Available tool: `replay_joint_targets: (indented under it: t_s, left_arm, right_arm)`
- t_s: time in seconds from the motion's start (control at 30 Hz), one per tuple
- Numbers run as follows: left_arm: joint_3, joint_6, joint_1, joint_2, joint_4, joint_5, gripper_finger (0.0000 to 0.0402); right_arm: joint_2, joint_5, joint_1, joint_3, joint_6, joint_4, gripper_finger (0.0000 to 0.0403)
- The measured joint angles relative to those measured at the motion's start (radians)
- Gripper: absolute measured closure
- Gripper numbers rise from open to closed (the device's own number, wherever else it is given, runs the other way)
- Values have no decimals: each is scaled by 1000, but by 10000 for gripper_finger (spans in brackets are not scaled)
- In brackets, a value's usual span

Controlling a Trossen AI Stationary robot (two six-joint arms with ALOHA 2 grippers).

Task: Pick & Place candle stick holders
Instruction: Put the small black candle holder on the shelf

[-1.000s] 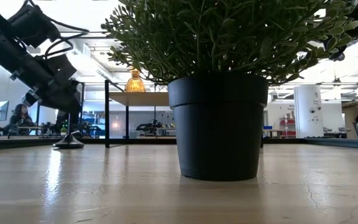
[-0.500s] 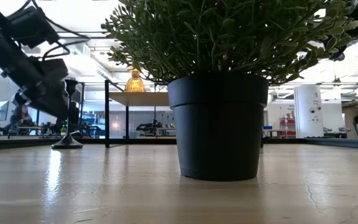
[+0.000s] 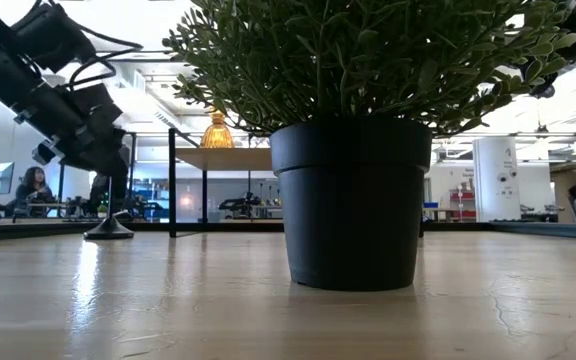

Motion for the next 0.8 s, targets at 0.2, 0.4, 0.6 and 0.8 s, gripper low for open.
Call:
replay_joint_targets:
  t_s: [0.2, 0.4, 0.6, 0.8]
  left_arm:
    - [-22, -2, 1, 6, 40, -33, 252]
    - [-27, -25, 1, 22, 40, -125, 268]
    - [-28, -29, 2, 34, 57, -124, 364]
    - [-10, -29, 2, 31, 67, -84, 385]
  right_arm:
    - [0, 0, 0, 0, 0, 0, 394]
    - [0, 0, 0, 0, 0, 0, 394]
    - [0, 0, 0, 0, 0, 0, 394]
    - [0, 0, 0, 0, 0, 0, 394]
